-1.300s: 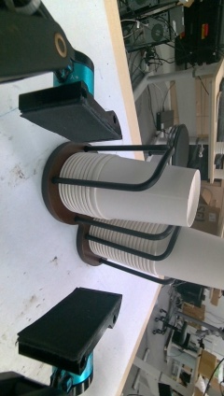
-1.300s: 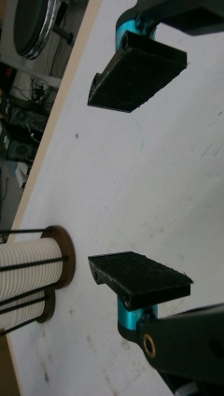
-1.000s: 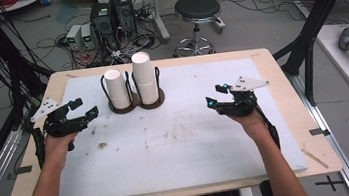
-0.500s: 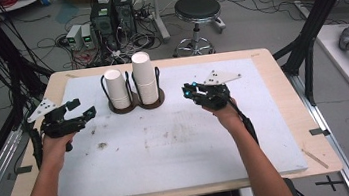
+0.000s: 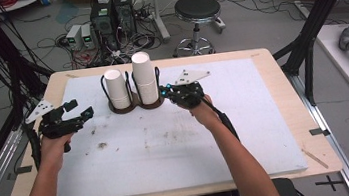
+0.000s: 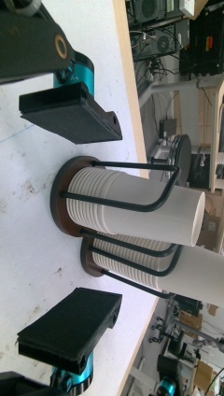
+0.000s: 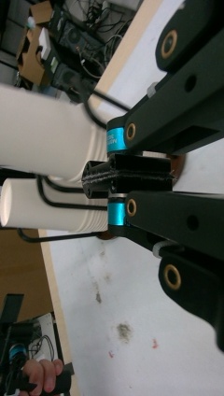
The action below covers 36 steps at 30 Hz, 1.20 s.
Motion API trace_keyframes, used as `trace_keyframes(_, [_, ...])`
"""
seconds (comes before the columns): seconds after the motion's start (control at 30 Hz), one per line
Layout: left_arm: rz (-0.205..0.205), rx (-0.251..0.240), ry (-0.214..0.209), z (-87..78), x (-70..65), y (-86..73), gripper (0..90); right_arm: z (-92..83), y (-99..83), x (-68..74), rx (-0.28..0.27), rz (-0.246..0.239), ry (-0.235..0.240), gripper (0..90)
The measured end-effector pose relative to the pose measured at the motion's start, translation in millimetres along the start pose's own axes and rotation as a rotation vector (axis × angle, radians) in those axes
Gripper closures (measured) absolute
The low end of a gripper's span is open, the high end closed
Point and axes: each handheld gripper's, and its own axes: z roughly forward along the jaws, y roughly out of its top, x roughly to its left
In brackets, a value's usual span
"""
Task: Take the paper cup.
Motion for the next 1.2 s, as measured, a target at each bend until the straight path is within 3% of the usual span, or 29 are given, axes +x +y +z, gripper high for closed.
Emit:
trace_keyframes(0.27, [-0.004, 0.000, 0.003, -0.8, 1.1, -0.8, 18.5, 35.4, 13.7, 9.2, -0.001, -0.006, 0.043, 90.0])
trace_keyframes(0.47, [-0.003, 0.000, 0.002, -0.6, 1.1, -0.8, 18.5, 50.7, 14.6, 12.2, 0.006, 0.022, 0.045, 90.0])
trace_keyframes(0.67, [0.000, -0.003, 0.001, -0.7, 0.5, -0.5, 18.6, 74.7, 12.3, 23.3, 0.028, 0.020, 0.062, 90.0])
trace_keyframes(1.2, [0.002, -0.008, 0.000, -2.3, 0.7, 0.0, 18.7, 112.9, 8.9, 39.0, 0.081, 0.045, 0.074, 90.0])
